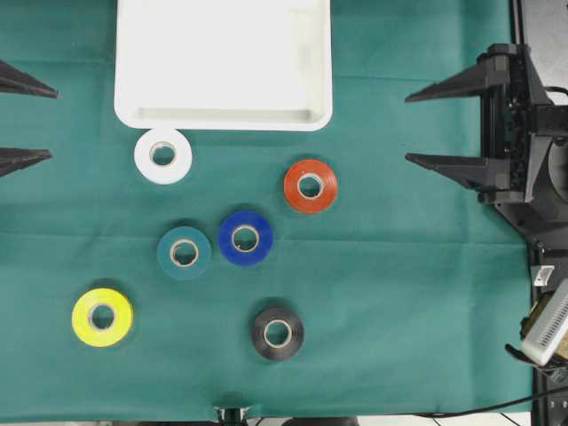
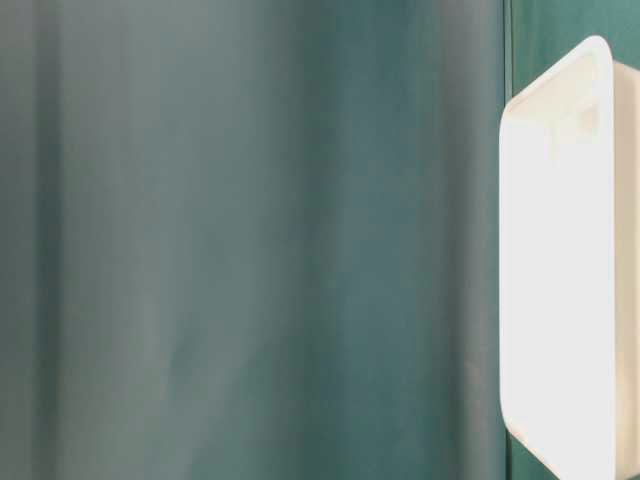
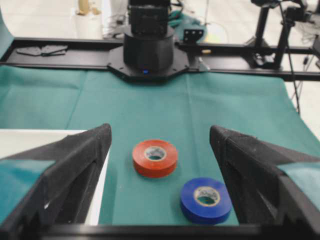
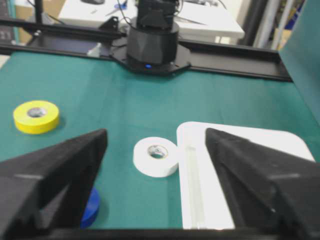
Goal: Put the tape alternately from left to right into the white case.
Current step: 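Open both grippers and start moving both arms inward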
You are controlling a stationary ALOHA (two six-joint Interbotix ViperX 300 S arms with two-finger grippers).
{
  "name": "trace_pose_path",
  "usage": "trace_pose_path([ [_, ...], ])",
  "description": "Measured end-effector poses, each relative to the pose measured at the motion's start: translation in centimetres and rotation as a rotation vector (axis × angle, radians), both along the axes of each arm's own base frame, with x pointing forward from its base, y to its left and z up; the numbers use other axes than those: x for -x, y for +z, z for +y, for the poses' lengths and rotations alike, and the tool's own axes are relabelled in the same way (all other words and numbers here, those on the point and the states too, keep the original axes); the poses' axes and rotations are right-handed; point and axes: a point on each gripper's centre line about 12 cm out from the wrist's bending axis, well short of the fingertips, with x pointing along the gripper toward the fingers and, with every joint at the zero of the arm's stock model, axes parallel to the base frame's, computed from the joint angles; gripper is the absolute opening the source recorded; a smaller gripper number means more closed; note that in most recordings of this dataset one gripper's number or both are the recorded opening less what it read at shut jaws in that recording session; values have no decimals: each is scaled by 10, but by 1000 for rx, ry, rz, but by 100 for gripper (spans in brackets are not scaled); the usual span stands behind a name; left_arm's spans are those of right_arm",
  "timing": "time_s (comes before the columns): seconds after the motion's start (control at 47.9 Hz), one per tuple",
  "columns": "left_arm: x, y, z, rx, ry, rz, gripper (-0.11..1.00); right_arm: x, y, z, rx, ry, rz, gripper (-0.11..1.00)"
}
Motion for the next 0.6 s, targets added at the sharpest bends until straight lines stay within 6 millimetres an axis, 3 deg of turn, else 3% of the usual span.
trace_pose_path([
  [0.083, 0, 0, 0, 0, 0, 0, 92, 0, 0, -1, 0, -3, 0, 84],
  [0.396, -1, -8, 0, -1, -1, 49, 92, -4, -6, -1, 0, -3, 29, 83],
  [0.605, -14, -21, -1, -3, -1, 133, 92, -20, -18, -3, -1, -12, 106, 83],
])
